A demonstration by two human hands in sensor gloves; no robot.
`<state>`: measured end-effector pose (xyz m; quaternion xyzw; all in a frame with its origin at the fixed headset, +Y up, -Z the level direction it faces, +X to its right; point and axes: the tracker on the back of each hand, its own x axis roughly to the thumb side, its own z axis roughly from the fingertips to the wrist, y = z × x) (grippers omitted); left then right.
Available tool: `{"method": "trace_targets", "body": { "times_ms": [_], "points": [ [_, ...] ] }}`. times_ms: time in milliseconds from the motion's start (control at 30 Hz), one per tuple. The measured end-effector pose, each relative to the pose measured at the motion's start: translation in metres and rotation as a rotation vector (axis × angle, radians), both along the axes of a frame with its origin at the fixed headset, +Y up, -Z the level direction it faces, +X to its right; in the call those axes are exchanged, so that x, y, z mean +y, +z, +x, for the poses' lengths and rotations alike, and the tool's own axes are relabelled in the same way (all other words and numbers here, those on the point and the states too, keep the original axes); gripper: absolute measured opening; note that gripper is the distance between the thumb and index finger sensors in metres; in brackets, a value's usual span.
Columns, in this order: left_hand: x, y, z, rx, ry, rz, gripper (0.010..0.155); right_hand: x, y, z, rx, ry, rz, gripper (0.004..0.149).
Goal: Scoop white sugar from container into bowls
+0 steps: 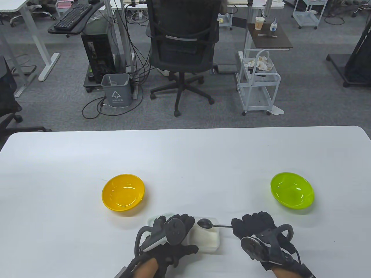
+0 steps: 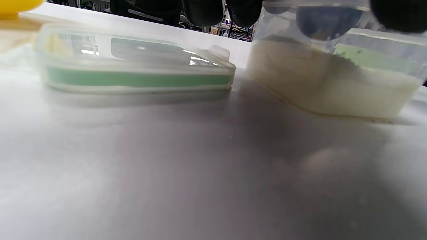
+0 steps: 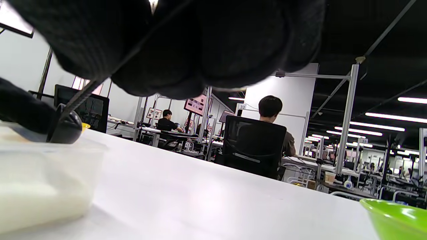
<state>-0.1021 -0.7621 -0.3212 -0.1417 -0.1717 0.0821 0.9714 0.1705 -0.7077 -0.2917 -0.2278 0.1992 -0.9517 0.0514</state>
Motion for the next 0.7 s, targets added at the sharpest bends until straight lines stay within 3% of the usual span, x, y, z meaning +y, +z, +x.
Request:
{"method": "trace_targets", "body": {
  "times_ms": [367, 700],
  "points": [
    [-0.005, 0.000, 0.003, 0.016, 0.004, -0.024, 0.093, -0.009, 0.008, -0.015, 0.021, 0.077, 0.020, 0.034],
    [-0.006, 0.000, 0.002, 0.019, 0.016, -0.034, 0.093, -0.015, -0.004, -0.006, -0.013, -0.110, -0.203, 0.034]
  ]
}}
